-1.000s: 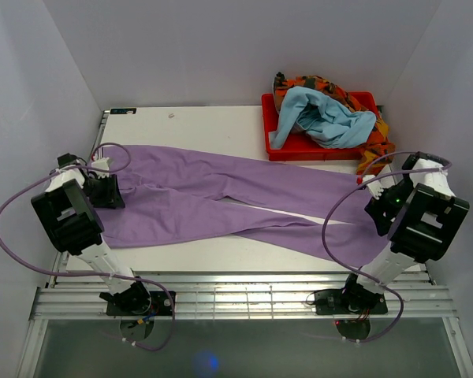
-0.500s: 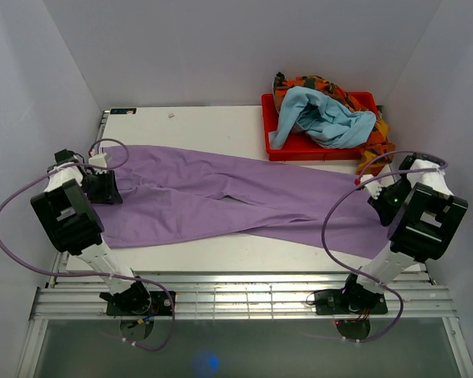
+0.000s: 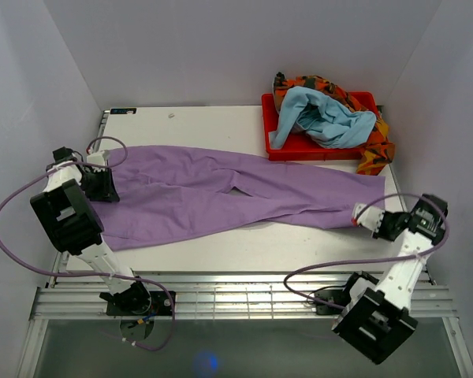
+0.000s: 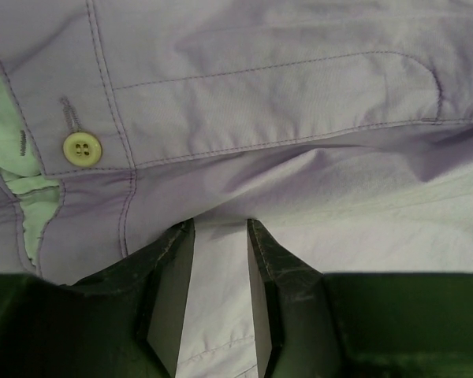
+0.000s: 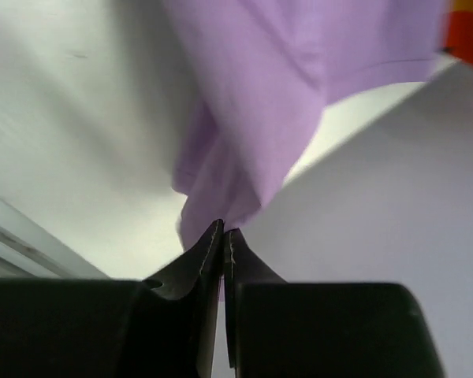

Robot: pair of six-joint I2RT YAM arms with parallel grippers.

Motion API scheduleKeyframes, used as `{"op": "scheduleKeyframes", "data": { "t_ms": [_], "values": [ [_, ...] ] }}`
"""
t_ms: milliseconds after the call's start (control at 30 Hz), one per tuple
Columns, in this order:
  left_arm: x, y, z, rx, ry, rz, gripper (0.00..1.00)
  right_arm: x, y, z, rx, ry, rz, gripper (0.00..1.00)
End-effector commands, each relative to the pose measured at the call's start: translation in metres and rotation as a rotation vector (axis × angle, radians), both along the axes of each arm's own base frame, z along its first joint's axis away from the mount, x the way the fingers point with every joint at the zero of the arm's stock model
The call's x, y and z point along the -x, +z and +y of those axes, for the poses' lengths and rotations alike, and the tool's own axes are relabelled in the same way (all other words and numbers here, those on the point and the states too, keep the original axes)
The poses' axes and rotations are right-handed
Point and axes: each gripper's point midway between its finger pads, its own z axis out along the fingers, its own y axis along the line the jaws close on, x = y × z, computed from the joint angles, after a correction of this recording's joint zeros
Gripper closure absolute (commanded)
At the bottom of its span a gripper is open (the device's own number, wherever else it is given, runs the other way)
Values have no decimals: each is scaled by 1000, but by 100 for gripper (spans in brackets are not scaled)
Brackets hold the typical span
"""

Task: Fold and stack the trousers
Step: Flatten the trousers out

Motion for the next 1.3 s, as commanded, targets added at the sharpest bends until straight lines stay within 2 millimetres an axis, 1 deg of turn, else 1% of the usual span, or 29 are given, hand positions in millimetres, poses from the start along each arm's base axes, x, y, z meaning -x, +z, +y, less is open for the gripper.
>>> {"op": "scheduleKeyframes", "data": {
  "t_ms": [0, 33, 67, 100, 133, 167, 200, 233, 267, 300, 367, 400, 433, 467, 500, 533, 567, 600, 633, 700, 733, 767, 833, 900, 933, 1000, 1100, 1200, 1267],
  "values": [
    [3, -11, 7, -8, 13, 22, 56, 3, -37, -3, 223, 273, -95, 92],
    [4, -12, 8, -9, 16, 26, 57, 8, -44, -8, 236, 263, -102, 92],
    [3, -12, 10, -14, 15, 23, 57, 11, -54, -7, 242, 278, -103, 92],
    [3, -11, 11, -21, 14, 22, 57, 11, -56, -9, 262, 298, -105, 82],
    [1, -9, 14, -27, 14, 16, 57, 13, -58, -16, 269, 279, -100, 75],
    [1, -8, 15, -29, 13, 14, 57, 12, -57, -19, 271, 274, -100, 63],
    [0, -6, 17, -32, 12, 11, 57, 9, -52, -26, 255, 254, -96, 33],
    [-1, -4, 19, -33, 13, 5, 56, 6, -47, -32, 241, 230, -95, 22],
    [-1, -3, 18, -34, 10, 4, 55, 4, -42, -37, 226, 208, -92, 17],
    [-1, -2, 18, -34, 10, 1, 55, -5, -26, -49, 209, 170, -94, 12],
    [-1, -1, 16, -27, 5, -4, 54, -8, -13, -60, 172, 136, -57, 11],
    [-1, -2, 15, -23, 2, -4, 54, -4, -20, -57, 88, 122, 3, 9],
    [-1, -2, 15, -20, 1, -5, 54, -13, 5, -69, 93, 88, -17, 9],
    [0, -2, 14, -14, 2, -2, 53, -14, 11, -72, 76, 79, -3, 8],
    [-1, -2, 13, -13, 1, -5, 53, -16, 8, -75, 37, 71, 25, 8],
    [-1, -2, 13, -11, 1, -4, 53, -18, 19, -76, 12, 60, 36, 8],
    [-3, -1, 14, -11, 2, -9, 53, -18, 20, -75, -16, 50, 50, 7],
    [-3, -2, 14, -10, 3, -7, 53, -19, 14, -73, -58, 47, 80, 7],
    [-4, -2, 14, -8, 4, -7, 52, -19, 16, -66, -95, 48, 110, 8],
    [-4, -3, 14, -4, 7, -1, 50, -16, 4, -58, -175, -12, 190, 8],
    [-3, -4, 14, -4, 7, 3, 49, -15, -1, -49, -203, -17, 227, 8],
    [-3, -4, 14, -6, 6, 3, 48, -5, -9, -41, -251, -68, 299, 9],
    [-3, -4, 15, -6, 7, 5, 44, 2, -30, -27, -314, -100, 405, 9],
    [-4, -4, 15, -4, 9, 5, 43, 4, -52, -22, -374, -195, 480, 12],
    [-4, -3, 14, 3, 12, 5, 42, -1, -57, -22, -394, -219, 486, 13],
    [-4, -1, 13, 5, 13, 3, 42, -18, -68, -31, -435, -304, 473, 15],
    [-2, 3, 14, -7, 7, 7, 42, -30, -83, -41, -460, -368, 500, 19],
    [-3, 7, 19, -29, 8, 2, 42, -28, -95, -43, -459, -395, 526, 20],
    [-4, 10, 20, -34, 9, 2, 41, -14, -107, -35, -452, -380, 563, 20]
  ]
}}
